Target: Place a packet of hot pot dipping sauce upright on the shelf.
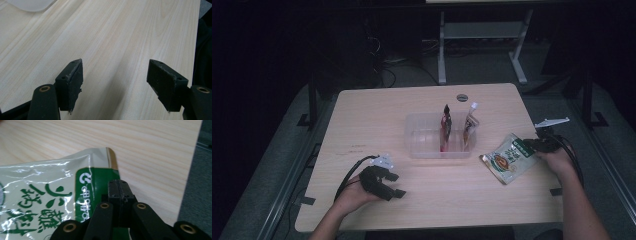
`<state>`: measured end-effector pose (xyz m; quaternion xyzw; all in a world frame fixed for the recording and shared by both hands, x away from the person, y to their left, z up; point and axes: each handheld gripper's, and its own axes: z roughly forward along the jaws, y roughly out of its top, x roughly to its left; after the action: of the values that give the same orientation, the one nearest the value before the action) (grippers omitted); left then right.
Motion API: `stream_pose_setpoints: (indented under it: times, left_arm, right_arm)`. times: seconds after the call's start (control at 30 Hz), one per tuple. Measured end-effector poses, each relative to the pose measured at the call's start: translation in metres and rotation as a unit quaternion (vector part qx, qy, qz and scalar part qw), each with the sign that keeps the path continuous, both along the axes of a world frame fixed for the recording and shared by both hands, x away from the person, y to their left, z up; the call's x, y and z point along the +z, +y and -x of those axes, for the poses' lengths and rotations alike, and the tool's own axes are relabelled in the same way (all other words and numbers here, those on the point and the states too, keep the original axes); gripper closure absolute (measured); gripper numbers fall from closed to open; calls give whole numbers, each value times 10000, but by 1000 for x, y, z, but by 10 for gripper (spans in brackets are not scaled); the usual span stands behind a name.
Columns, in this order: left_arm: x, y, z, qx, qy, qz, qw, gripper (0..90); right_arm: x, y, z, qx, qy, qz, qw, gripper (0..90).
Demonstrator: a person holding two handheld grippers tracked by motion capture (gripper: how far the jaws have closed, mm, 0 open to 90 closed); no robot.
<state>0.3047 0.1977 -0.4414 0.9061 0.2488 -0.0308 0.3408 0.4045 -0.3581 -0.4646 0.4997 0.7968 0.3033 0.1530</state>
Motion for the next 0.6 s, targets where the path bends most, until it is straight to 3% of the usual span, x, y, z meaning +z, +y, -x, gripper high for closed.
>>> stream_pose_setpoints:
  times: [0.1, 0.23, 0.6]
  left_arm:
    - [0, 0, 0, 6, -4, 10, 10000, 288]
    - [1, 0, 1, 10, -18, 16, 10000, 288]
    - [1, -3, 1, -27, -52, 14, 10000, 288]
  right_arm:
    - [-1, 1, 1, 93, 2, 79, 9999, 898]
    - [0, 5, 4, 190, 123, -5, 9997, 898]
    - [3, 34, 16, 993, 294, -26, 9946, 898]
